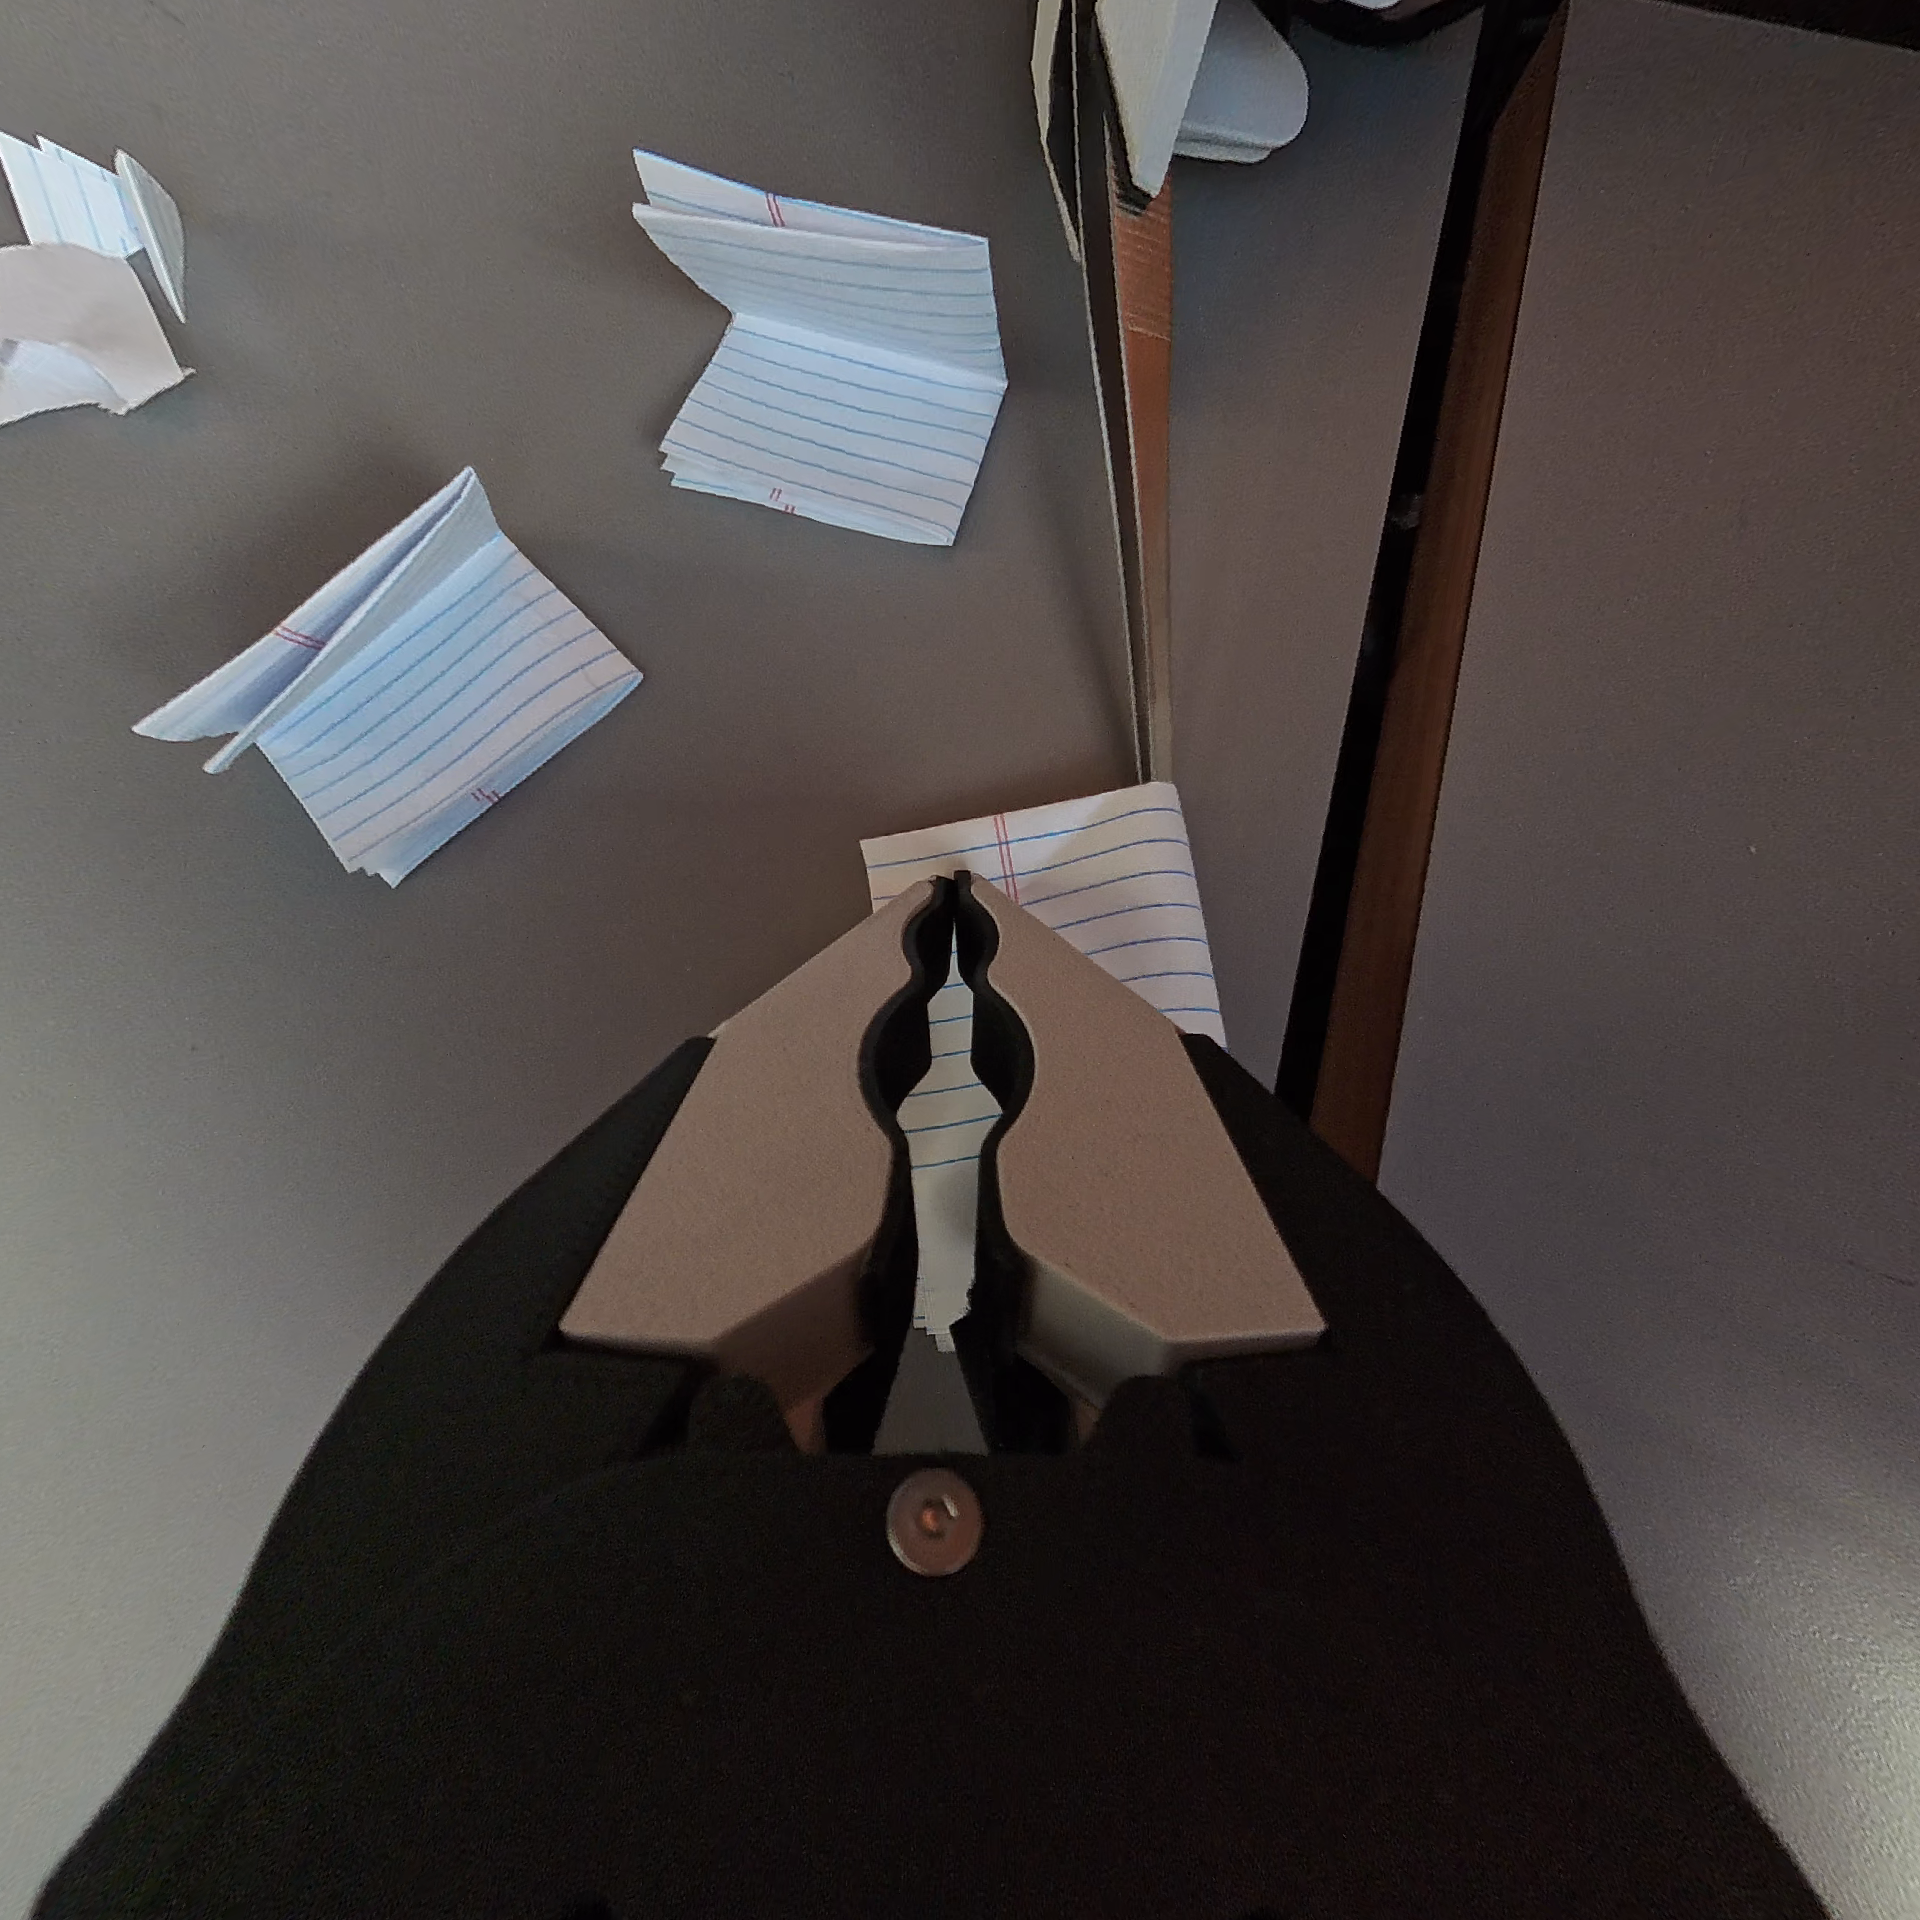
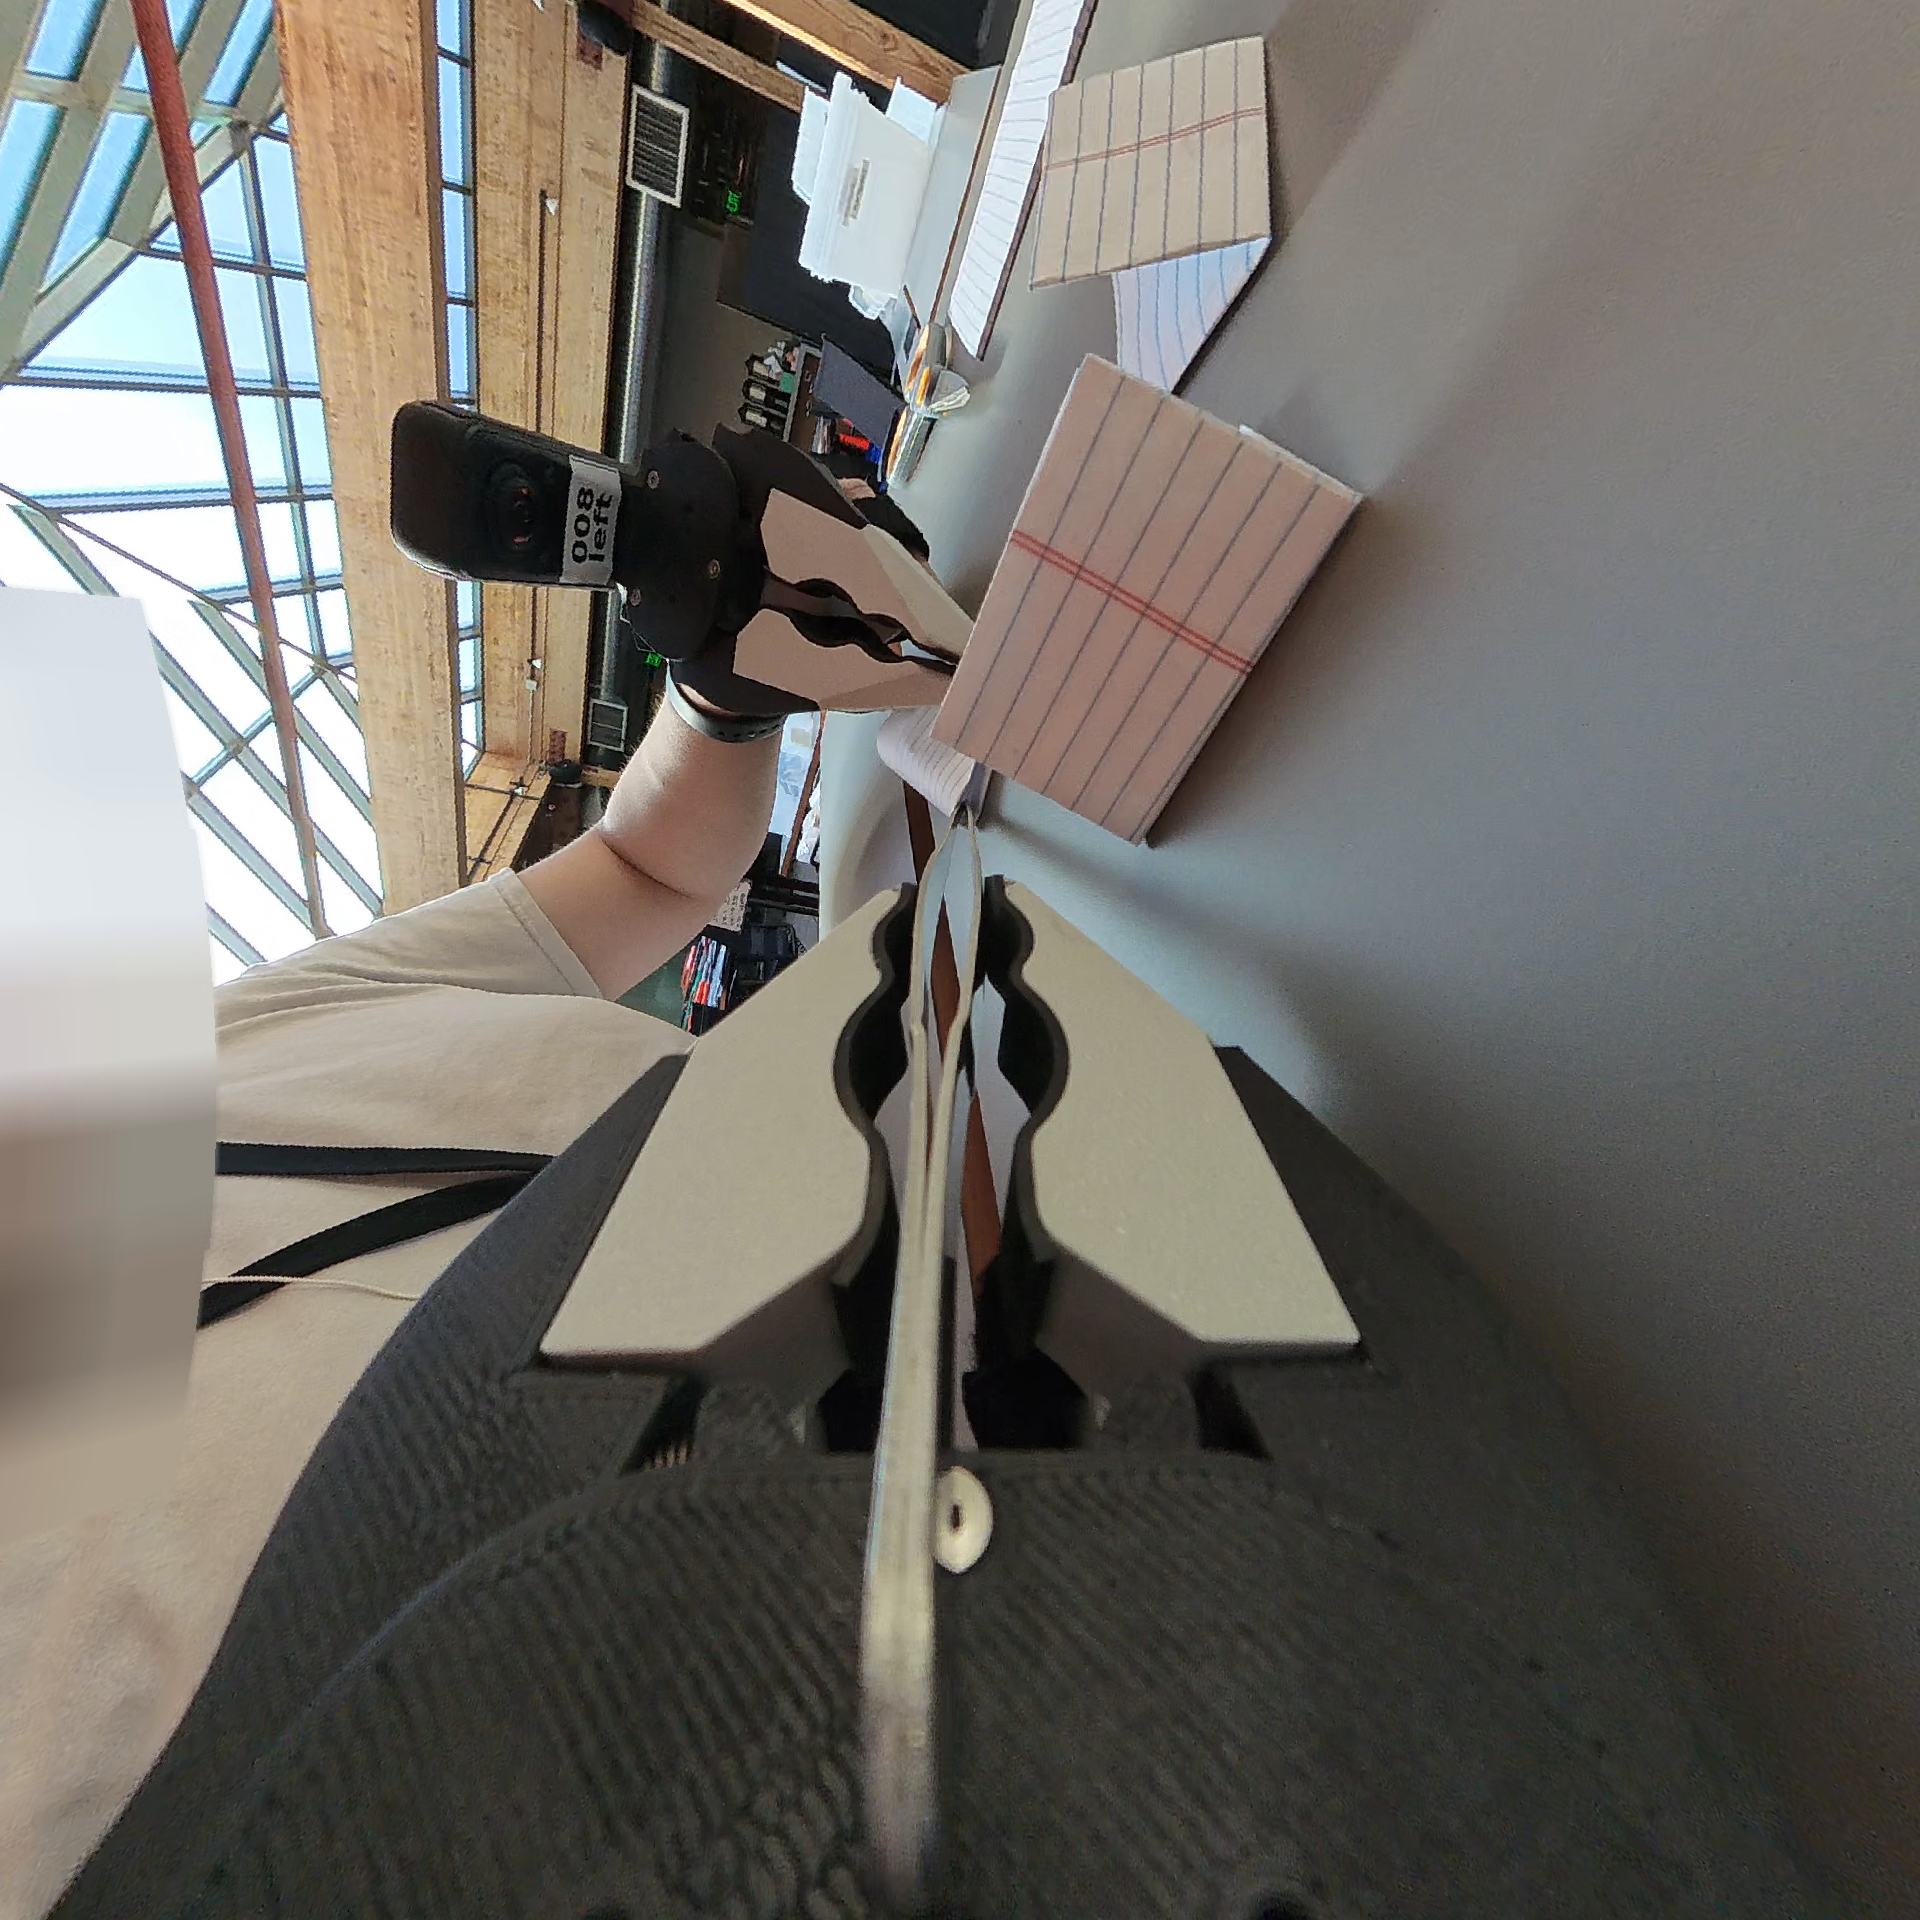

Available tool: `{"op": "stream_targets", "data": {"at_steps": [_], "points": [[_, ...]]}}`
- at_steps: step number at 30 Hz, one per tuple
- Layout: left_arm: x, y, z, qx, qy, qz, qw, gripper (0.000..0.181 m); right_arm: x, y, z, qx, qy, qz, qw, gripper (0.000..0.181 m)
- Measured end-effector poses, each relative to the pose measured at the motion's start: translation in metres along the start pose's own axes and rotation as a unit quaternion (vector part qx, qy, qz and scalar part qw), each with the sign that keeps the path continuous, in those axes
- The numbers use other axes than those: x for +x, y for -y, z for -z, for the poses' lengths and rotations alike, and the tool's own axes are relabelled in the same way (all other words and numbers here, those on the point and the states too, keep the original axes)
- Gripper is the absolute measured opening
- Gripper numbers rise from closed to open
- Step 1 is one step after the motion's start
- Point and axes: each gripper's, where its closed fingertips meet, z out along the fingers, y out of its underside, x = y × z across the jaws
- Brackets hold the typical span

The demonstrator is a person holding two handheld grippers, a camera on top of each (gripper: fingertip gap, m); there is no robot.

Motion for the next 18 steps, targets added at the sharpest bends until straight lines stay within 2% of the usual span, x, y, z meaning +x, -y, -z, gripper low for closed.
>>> {"op": "stream_targets", "data": {"at_steps": [5,7,9,11,14,18], "points": [[0.001,0.000,0.000,0.003,-0.007,0.007,1.000,0.000,0.000,0.004,0.006,0.002,-0.012,0.012,1.000,0.012],[0.001,0.000,0.000,0.002,-0.007,0.007,1.000,0.000,-0.005,0.013,0.018,0.030,-0.020,0.030,0.999,0.011],[0.001,0.000,0.000,0.003,-0.007,0.007,1.000,0.000,-0.018,0.023,0.026,0.065,0.002,0.037,0.997,0.010],[0.001,0.000,0.000,0.004,-0.008,0.008,1.000,0.000,-0.024,0.019,0.020,0.062,0.025,0.026,0.997,0.011],[0.001,0.000,0.000,0.006,-0.011,0.011,1.000,0.000,-0.010,0.004,-0.001,0.024,-0.001,0.012,1.000,0.011],[0.001,0.000,0.000,0.005,-0.005,0.006,1.000,0.000,-0.001,0.000,-0.008,0.022,-0.009,-0.015,1.000,0.011]]}}
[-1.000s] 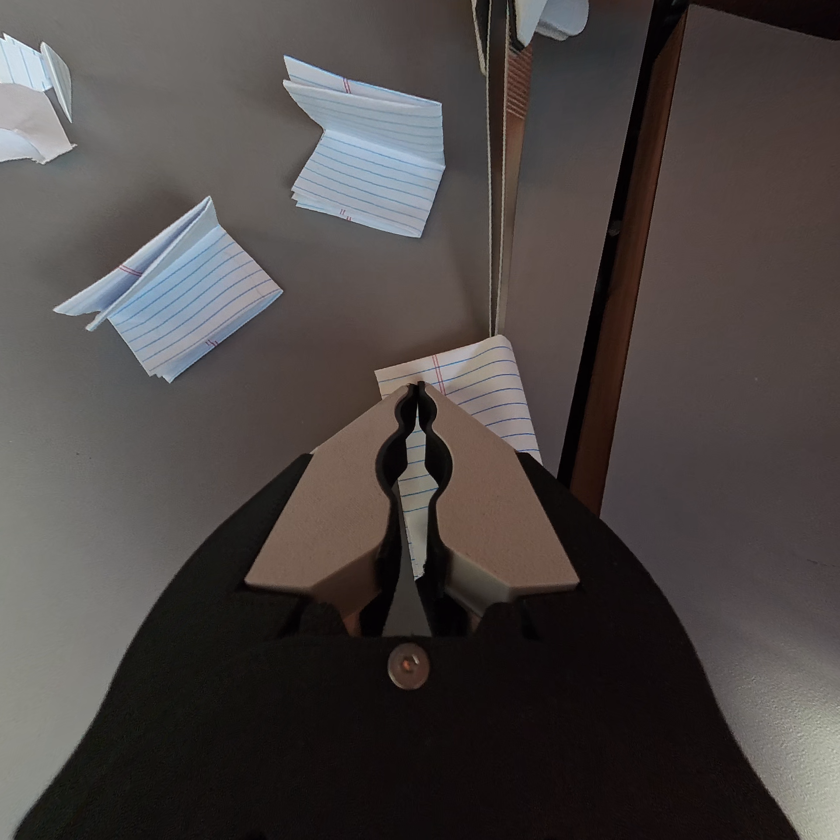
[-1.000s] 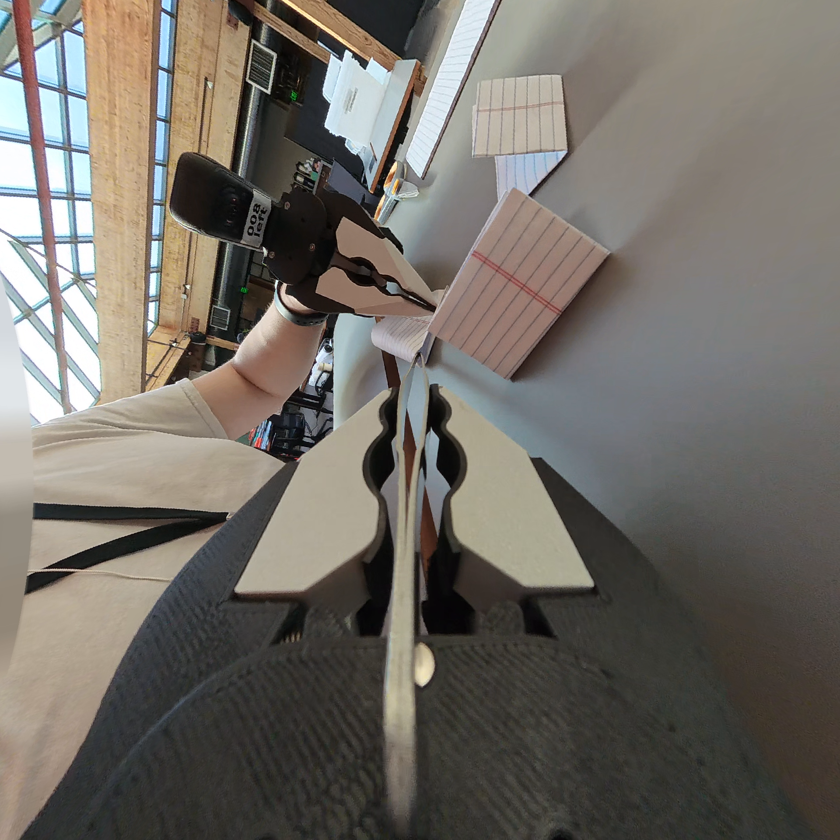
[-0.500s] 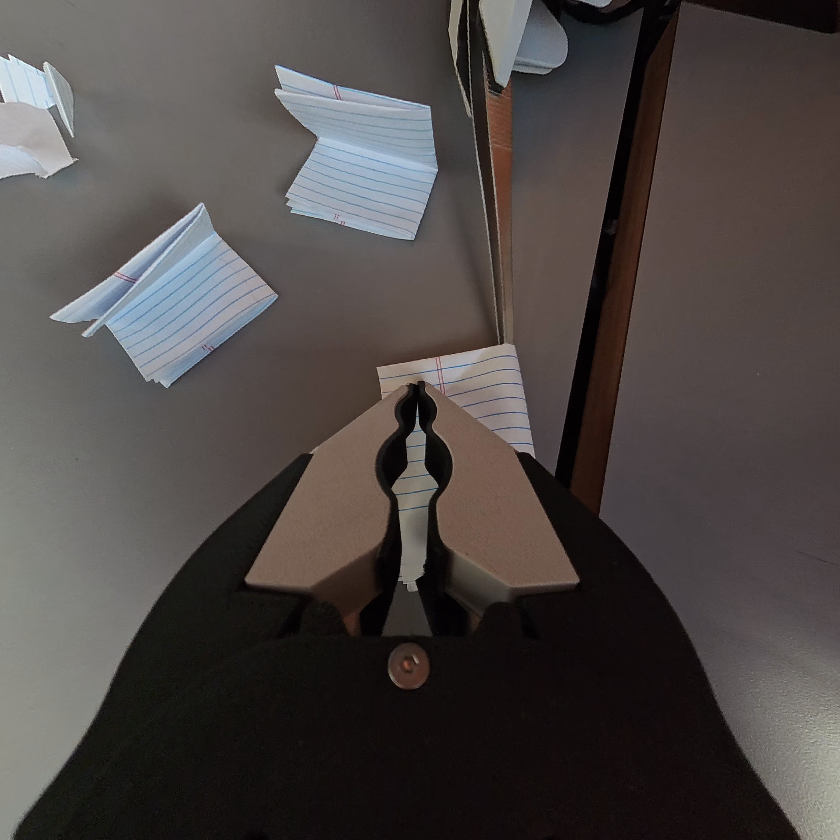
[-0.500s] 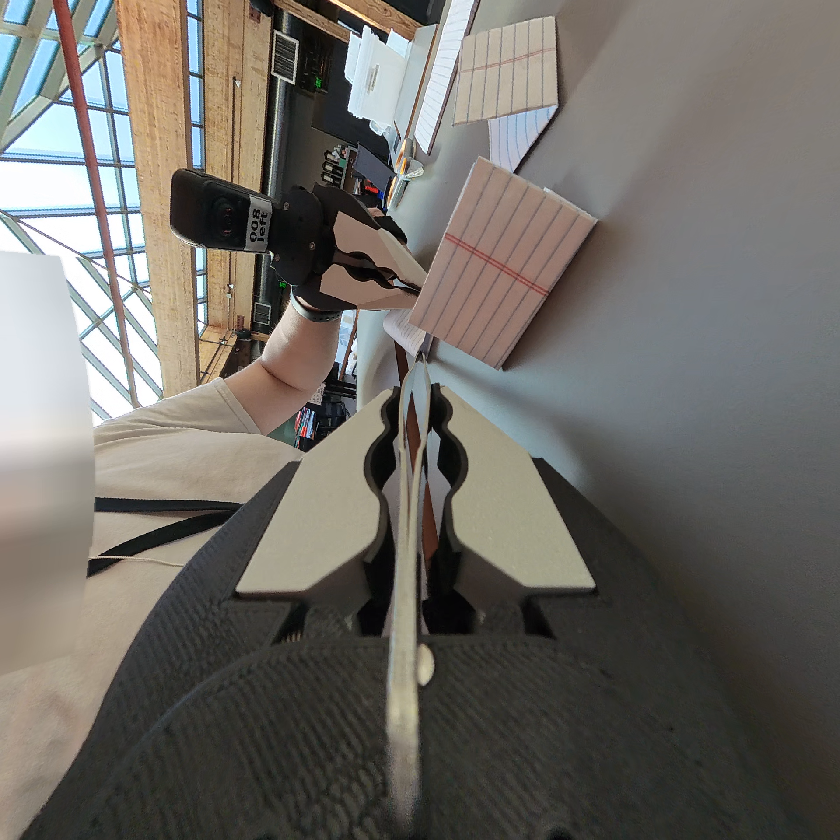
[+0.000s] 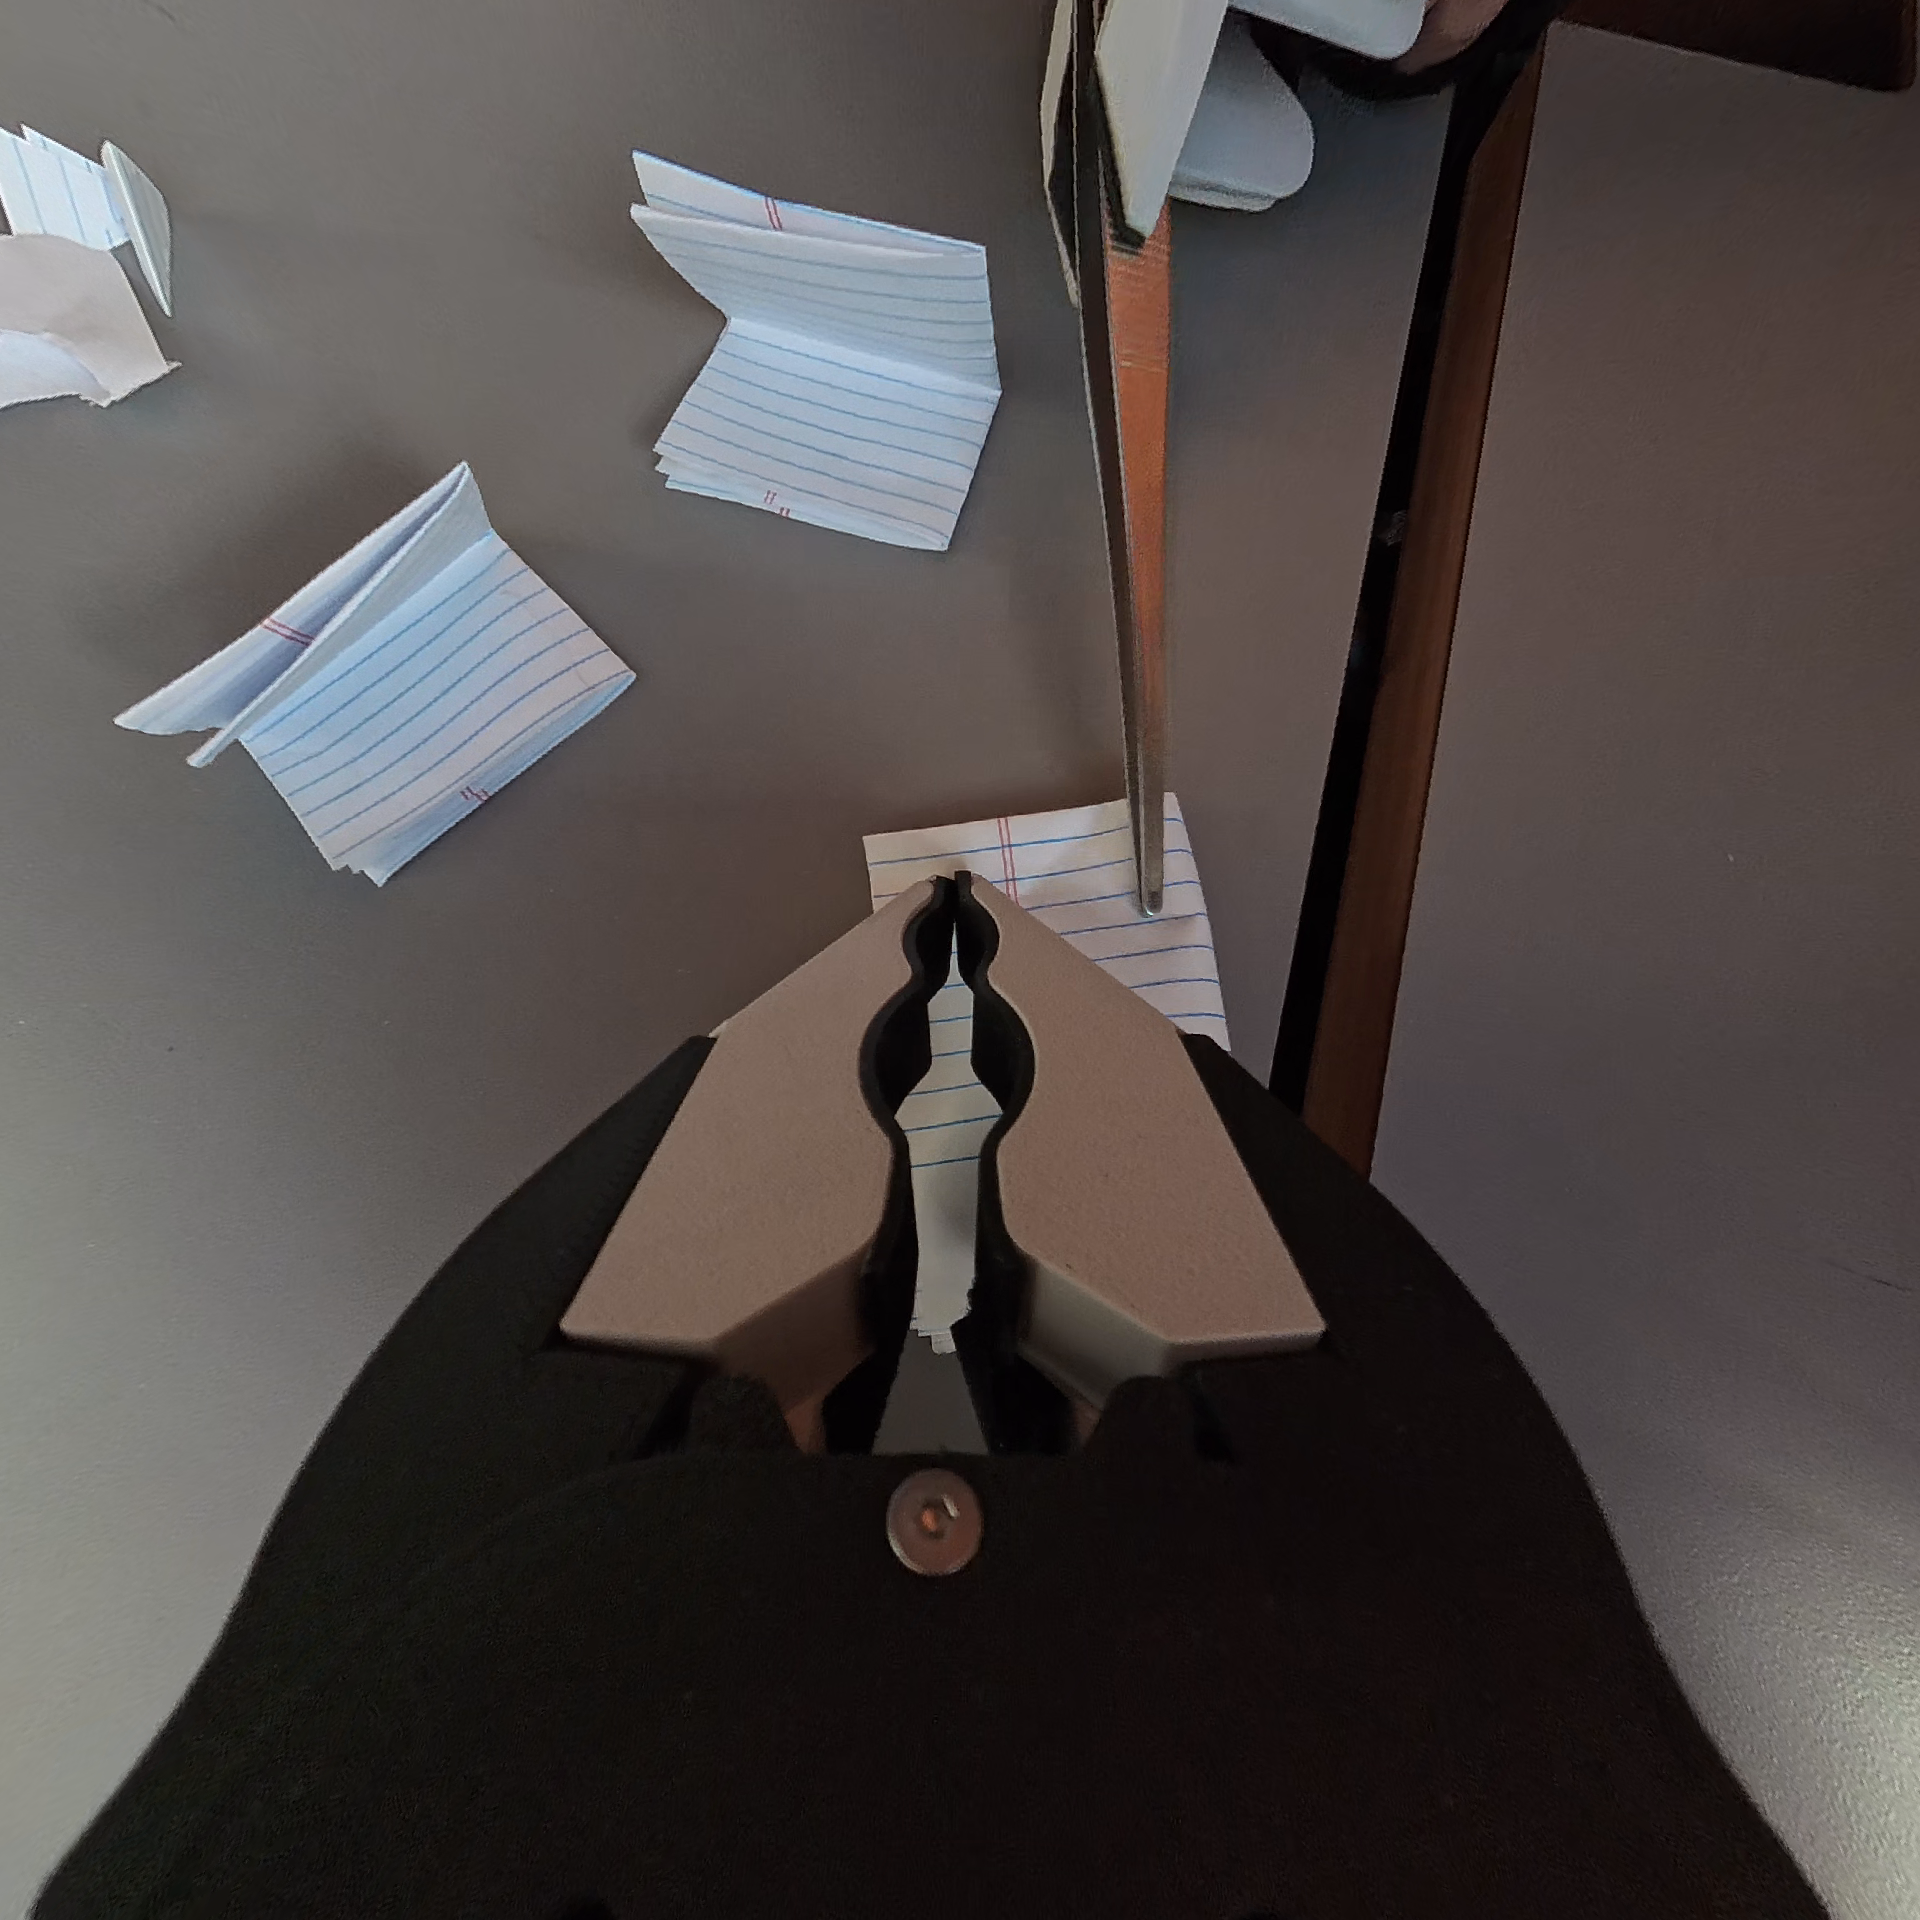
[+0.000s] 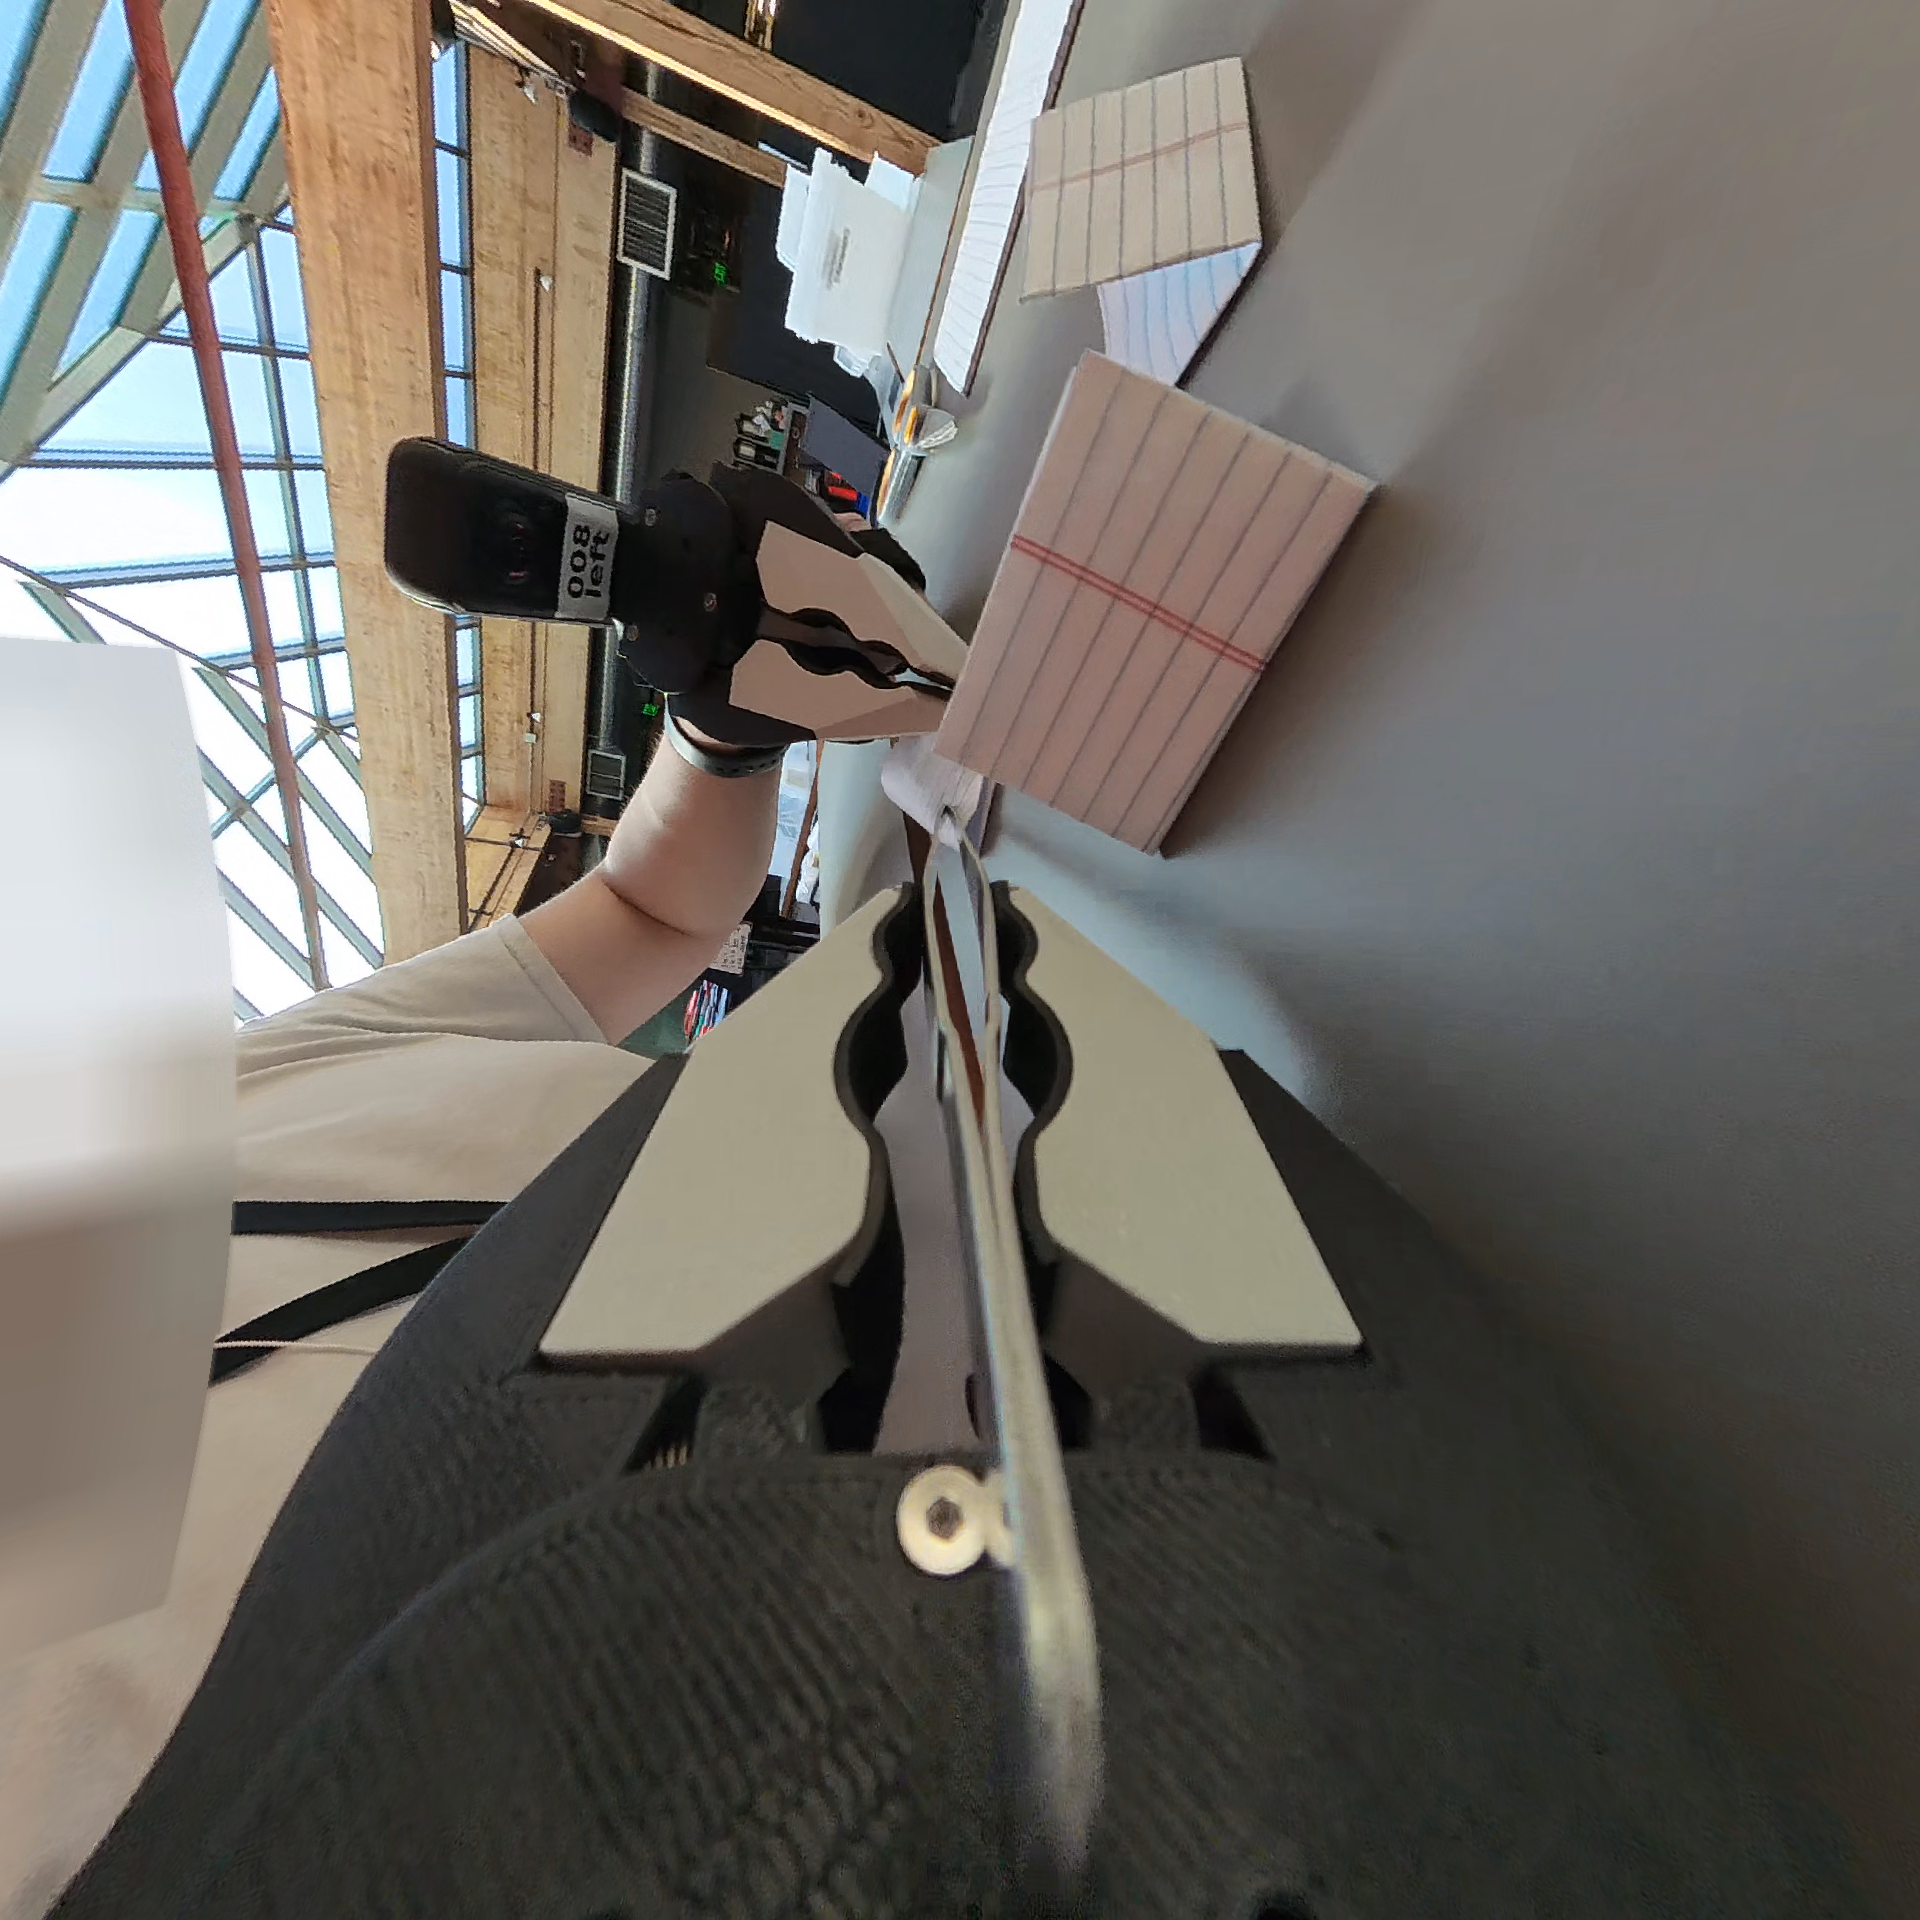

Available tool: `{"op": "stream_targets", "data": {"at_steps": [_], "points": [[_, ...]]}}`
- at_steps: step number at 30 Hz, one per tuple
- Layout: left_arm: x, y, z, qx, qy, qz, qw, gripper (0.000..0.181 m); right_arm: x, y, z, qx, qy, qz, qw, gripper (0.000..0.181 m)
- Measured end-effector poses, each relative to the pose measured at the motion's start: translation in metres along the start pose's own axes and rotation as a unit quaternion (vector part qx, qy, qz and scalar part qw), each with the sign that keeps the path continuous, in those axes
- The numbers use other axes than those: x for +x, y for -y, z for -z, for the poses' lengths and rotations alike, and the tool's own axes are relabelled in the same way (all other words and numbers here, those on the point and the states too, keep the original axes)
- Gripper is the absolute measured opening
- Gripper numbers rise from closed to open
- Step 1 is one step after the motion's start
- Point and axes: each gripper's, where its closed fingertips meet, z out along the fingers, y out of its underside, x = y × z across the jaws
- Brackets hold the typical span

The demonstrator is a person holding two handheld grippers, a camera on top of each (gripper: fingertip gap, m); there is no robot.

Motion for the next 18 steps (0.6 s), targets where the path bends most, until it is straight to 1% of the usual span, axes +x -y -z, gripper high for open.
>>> {"op": "stream_targets", "data": {"at_steps": [5,8,11,18], "points": [[0.000,0.000,0.000,0.002,0.001,-0.002,1.000,0.000,0.005,-0.003,-0.001,-0.004,-0.017,-0.011,1.000,0.011],[0.000,0.000,0.000,0.004,0.001,-0.003,1.000,0.000,0.003,-0.002,0.000,0.002,-0.007,-0.018,1.000,0.011],[0.000,0.000,0.000,0.006,-0.002,-0.001,1.000,0.000,0.003,-0.002,0.004,0.017,0.003,-0.038,0.999,0.011],[0.000,0.000,0.000,0.004,0.000,-0.003,1.000,0.000,0.004,-0.003,0.014,0.020,-0.004,-0.036,0.999,0.012]]}}
